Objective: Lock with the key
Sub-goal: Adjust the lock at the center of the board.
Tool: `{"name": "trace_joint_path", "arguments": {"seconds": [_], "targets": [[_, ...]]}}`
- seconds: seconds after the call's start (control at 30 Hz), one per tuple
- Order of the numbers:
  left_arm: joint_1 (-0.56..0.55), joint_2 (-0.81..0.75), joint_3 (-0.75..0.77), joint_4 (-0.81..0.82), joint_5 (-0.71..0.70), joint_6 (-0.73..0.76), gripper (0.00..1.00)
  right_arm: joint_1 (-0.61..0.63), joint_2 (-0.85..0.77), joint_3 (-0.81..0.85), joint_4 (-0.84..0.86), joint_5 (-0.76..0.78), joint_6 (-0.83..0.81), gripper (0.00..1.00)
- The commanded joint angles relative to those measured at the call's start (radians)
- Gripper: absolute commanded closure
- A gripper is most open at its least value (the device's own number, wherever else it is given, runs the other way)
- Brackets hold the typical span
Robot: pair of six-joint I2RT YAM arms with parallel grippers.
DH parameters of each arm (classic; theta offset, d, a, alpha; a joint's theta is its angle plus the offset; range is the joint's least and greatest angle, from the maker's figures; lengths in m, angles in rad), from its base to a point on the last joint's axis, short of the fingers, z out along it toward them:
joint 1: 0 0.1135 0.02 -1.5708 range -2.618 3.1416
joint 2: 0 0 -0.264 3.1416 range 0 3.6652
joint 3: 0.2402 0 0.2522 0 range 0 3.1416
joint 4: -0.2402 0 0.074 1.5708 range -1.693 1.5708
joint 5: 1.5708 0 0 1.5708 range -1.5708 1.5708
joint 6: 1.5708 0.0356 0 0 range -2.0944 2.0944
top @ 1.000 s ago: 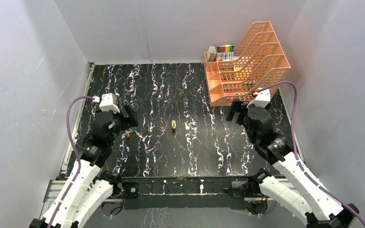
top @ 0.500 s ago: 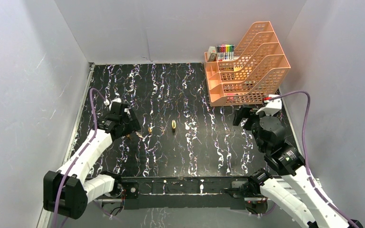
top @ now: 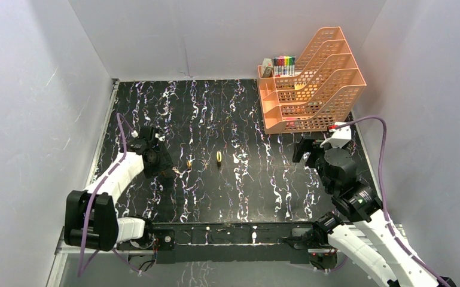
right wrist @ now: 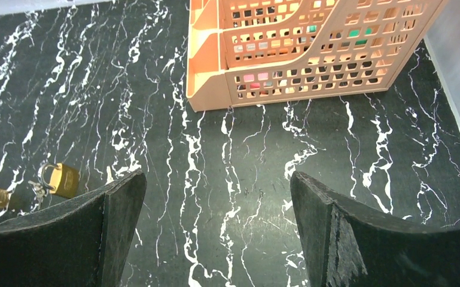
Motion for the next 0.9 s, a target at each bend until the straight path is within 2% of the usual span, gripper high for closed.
{"name": "trace_joint_path", "arguments": {"seconds": [0.0, 0.3, 0.87], "targets": [[0.017, 0.032, -0.01, -0.018, 0.03, 0.024, 0.45, -0.002, 0.0, 0.013, 0.017, -0.012, -0.005, 0.01], [0.052, 0.096, 0.002, -0.021, 0.041, 0.081, 0.65, -0.003, -0.041, 0.0, 0.018, -0.008, -0.012, 0.01], [0.126, 0.201, 0.061, -0.007, 0.068, 0.169, 0.63, -0.003, -0.037, -0.007, 0.034, -0.03, -0.021, 0.02]]}}
